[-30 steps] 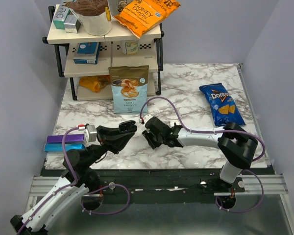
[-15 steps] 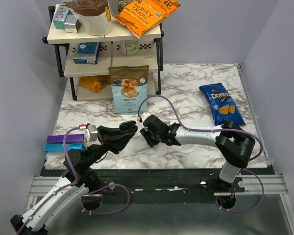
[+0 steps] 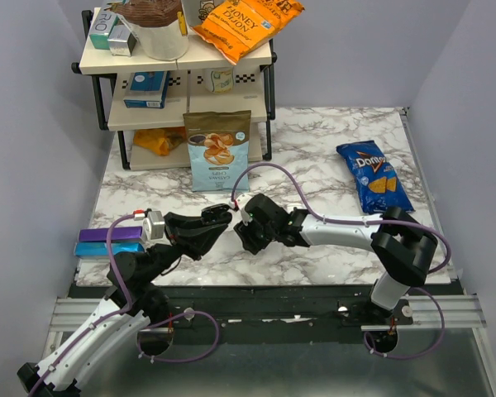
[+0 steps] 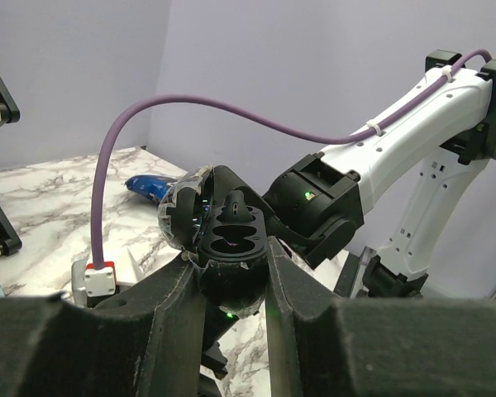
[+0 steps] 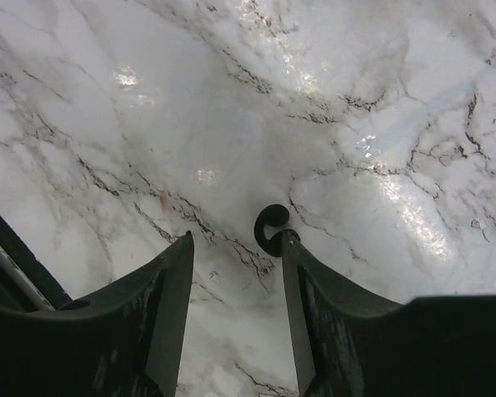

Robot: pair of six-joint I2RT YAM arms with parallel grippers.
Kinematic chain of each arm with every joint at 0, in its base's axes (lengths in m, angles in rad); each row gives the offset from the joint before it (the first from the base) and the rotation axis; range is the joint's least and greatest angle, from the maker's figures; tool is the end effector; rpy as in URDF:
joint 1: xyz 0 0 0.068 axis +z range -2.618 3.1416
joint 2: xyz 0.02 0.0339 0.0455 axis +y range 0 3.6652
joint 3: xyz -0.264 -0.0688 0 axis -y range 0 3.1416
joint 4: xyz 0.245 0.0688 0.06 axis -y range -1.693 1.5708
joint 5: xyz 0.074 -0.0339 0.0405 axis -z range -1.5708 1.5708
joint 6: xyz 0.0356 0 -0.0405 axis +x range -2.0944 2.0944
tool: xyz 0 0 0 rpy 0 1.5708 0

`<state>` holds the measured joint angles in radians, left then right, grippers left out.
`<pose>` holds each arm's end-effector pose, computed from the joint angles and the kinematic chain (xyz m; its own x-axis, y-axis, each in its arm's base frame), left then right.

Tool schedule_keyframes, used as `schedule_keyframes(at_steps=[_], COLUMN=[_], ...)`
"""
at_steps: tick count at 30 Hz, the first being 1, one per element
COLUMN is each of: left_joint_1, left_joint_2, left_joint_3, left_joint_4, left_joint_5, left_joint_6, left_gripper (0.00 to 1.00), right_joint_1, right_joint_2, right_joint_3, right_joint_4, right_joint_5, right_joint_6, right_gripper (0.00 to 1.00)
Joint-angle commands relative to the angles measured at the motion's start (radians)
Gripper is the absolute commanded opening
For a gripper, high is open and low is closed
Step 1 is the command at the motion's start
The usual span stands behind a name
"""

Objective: Insert the wireless bluetooth earbuds into the charging case
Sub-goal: Adjust the earbud at the center of the board, then pick up the earbud from the center of the board.

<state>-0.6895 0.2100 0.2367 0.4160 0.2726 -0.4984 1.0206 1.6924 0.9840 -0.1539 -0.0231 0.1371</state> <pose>0.0733 -0.0729 0.2814 -0.0923 -0.5206 -0.8488 0.8610 0.3865 -0.3306 0.1815 0.2974 0.1785 -0.5108 -0.5715 -0.6422 -0.7977 0.5936 0.1063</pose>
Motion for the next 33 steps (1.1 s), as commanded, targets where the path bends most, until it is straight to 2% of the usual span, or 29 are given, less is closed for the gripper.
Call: schedule_keyframes(at_steps=[1,22,33], left_joint_1=[-0.007,-0.005,-0.005], left_joint_2=[0.000,0.002,0.009], left_joint_3=[-0.005,-0.008,-0.008], left_joint_4=[0.006,0.007,0.010], left_joint_5=[-0.013,-0.019,-0.018], left_joint_6=[-0.009,-0.012,-0.014], left_gripper=[0.00,0.00,0.00], right_joint_1=[-0.004,-0.002,-0.002], right_joint_2=[0.023,0.084,0.076], right_joint_3=[-0.005,0.019,0.021], right_joint_4=[0.002,-0.026,-0.027], right_joint_5=[-0.044,0.080,0.126], right_joint_6=[-0.016,-0.005,-0.005], right_gripper=[0.56,0.56,0.51])
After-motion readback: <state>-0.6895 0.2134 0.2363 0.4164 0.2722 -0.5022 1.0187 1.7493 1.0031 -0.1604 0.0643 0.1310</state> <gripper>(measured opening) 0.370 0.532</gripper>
